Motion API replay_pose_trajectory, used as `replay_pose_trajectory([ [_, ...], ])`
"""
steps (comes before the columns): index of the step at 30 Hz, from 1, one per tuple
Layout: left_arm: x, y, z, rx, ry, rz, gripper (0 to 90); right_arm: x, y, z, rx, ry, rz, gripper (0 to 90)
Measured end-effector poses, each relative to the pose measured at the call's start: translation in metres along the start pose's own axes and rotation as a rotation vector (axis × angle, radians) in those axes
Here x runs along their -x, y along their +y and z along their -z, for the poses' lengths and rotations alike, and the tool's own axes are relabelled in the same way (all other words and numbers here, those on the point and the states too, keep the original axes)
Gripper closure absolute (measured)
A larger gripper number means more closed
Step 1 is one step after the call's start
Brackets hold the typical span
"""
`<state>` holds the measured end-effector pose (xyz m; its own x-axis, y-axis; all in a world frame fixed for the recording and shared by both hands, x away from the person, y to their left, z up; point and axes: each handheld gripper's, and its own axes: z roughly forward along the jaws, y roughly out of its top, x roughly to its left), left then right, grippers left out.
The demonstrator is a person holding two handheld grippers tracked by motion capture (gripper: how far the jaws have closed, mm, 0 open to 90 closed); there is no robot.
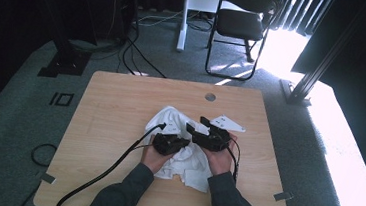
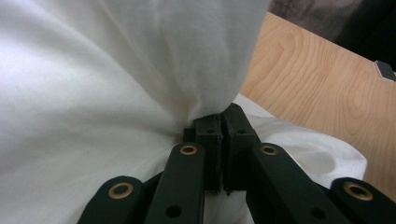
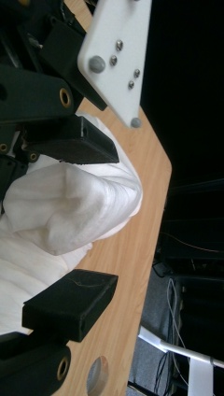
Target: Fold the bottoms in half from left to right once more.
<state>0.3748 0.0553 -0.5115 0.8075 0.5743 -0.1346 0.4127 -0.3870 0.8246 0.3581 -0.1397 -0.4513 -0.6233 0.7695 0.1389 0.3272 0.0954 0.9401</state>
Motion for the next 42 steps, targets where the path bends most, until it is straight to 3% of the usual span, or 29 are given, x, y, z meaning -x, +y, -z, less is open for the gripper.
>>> replay_pose_trajectory([
  [11,-0.001,-0.004,0.000,0.018,-0.020,0.023,87.5,-0.001,-0.009,-0.008,-0.041,0.024,0.012,34.6],
  [14,0.000,-0.004,0.000,0.020,-0.021,0.021,86.8,-0.003,-0.010,-0.014,-0.075,0.029,0.025,34.8],
  [16,0.002,-0.003,0.002,0.018,-0.025,0.013,84.5,-0.001,-0.011,-0.021,-0.105,0.009,0.029,47.6],
  [18,0.004,-0.002,0.006,0.022,-0.036,-0.004,79.1,0.004,-0.013,-0.025,-0.130,0.011,0.008,72.3],
  [20,0.008,0.000,0.012,0.034,-0.053,-0.022,74.6,0.007,-0.014,-0.025,-0.137,-0.005,-0.006,82.1],
  [22,0.011,0.002,0.020,0.046,-0.068,-0.037,69.7,0.009,-0.015,-0.023,-0.134,-0.026,-0.011,84.4],
  [25,0.018,0.007,0.035,0.082,-0.083,-0.075,61.2,0.013,-0.016,-0.021,-0.139,-0.048,-0.023,85.2],
  [27,0.021,0.009,0.050,0.136,-0.087,-0.082,58.6,0.018,-0.018,-0.020,-0.147,-0.063,-0.038,85.3],
  [29,0.017,0.010,0.066,0.199,-0.082,-0.064,58.7,0.023,-0.021,-0.019,-0.153,-0.076,-0.047,85.2],
  [32,0.003,0.009,0.084,0.263,-0.024,-0.020,59.5,0.033,-0.029,-0.018,-0.178,-0.103,-0.075,85.0],
  [34,-0.008,0.008,0.086,0.231,0.027,0.015,61.8,0.040,-0.036,-0.018,-0.208,-0.113,-0.099,84.8],
  [36,-0.016,0.005,0.081,0.188,0.051,0.029,62.5,0.045,-0.043,-0.019,-0.240,-0.120,-0.112,84.5],
  [39,-0.022,-0.003,0.061,0.081,0.048,0.040,64.7,0.048,-0.050,-0.018,-0.250,-0.121,-0.128,83.7],
  [42,-0.020,-0.010,0.048,0.057,0.024,0.049,68.1,0.047,-0.049,-0.014,-0.245,-0.124,-0.131,80.9],
])
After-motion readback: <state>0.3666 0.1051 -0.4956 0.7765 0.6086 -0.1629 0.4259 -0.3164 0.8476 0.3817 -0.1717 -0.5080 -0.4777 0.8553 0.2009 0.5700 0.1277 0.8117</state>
